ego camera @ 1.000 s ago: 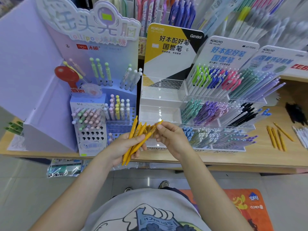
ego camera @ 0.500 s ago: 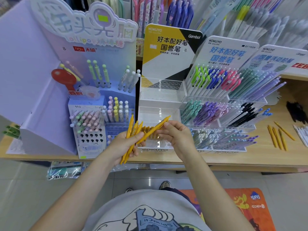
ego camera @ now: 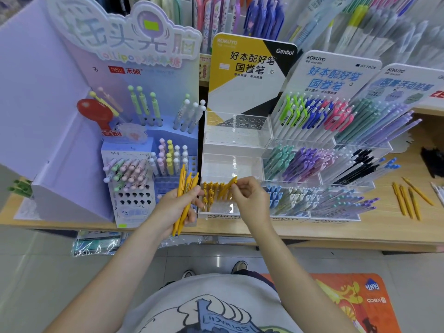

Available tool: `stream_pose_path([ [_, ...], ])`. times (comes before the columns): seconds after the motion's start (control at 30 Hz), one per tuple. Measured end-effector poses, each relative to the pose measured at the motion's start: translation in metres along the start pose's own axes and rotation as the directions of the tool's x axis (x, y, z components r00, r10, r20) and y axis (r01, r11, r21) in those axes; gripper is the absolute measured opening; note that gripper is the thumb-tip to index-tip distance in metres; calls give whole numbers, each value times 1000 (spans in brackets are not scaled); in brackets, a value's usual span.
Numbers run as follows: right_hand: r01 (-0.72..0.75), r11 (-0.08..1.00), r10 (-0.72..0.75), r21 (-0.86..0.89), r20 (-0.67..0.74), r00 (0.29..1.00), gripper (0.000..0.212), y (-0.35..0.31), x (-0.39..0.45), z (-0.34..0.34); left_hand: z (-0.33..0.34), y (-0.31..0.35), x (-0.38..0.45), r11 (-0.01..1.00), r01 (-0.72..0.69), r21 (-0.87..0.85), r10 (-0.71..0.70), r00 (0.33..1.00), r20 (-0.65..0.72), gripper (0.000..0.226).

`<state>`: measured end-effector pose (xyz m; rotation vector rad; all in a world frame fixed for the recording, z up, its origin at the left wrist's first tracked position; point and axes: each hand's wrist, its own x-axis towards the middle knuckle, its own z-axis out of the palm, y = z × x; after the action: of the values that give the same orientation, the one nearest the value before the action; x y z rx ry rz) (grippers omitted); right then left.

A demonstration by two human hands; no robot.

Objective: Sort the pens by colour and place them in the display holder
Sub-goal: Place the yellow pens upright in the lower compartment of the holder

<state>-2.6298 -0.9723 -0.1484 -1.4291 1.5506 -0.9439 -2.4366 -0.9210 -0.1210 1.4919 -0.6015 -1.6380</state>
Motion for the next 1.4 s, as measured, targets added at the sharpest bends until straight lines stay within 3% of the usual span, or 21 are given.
stream_pose_path([
  [0.37, 58, 993, -47, -101, 111, 993, 7, 29, -3, 17, -7, -7, -1, 999, 43, -19, -42, 998, 47, 46],
  [0.6, 61, 995, -48, -82, 159, 986, 11, 31, -1, 20, -7, -9, -2, 995, 68, -70, -58, 988, 140, 35],
  [1.0, 107, 986, -84, -129, 170, 982, 6, 23, 3, 29, -6, -10, -9, 997, 61, -57, -51, 986, 157, 30],
  [1.17, 46, 982, -9, -181, 198, 980, 11, 27, -2, 23, -6, -11, -12, 996, 57, -72, -44, 985, 164, 28],
  [1.3, -76, 997, 71, 17, 210, 975, 7, 5, -12, 11, -4, -14, -12, 995, 41, -87, -24, 983, 184, 17],
  [1.4, -165, 959, 70, 229, 375, 924, 11, -25, -19, 2, 2, -16, -7, 999, -4, -45, 14, 976, 218, 29],
])
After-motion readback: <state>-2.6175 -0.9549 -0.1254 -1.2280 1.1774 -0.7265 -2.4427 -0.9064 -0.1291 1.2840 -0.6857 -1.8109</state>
